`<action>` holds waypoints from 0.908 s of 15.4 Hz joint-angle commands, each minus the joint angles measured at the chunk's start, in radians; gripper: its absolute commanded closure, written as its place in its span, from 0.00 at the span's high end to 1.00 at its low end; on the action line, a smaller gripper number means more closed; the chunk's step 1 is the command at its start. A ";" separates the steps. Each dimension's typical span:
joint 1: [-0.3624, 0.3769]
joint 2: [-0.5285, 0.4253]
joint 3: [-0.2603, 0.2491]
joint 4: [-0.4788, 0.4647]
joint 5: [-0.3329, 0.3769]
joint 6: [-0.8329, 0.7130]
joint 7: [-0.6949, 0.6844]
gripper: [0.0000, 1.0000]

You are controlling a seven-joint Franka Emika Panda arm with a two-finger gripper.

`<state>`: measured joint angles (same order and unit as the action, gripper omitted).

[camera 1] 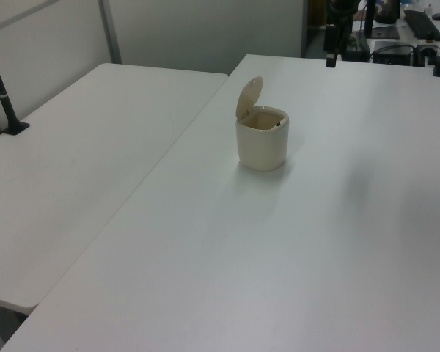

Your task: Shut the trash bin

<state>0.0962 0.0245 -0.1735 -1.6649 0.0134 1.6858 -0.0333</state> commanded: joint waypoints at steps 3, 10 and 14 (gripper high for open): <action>0.014 -0.015 -0.012 -0.016 -0.021 -0.003 0.009 1.00; 0.014 -0.003 -0.012 -0.013 -0.015 0.041 0.007 1.00; 0.011 -0.002 -0.012 -0.009 -0.001 0.101 -0.051 0.34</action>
<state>0.0962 0.0296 -0.1735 -1.6650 0.0131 1.7131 -0.0344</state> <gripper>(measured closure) 0.057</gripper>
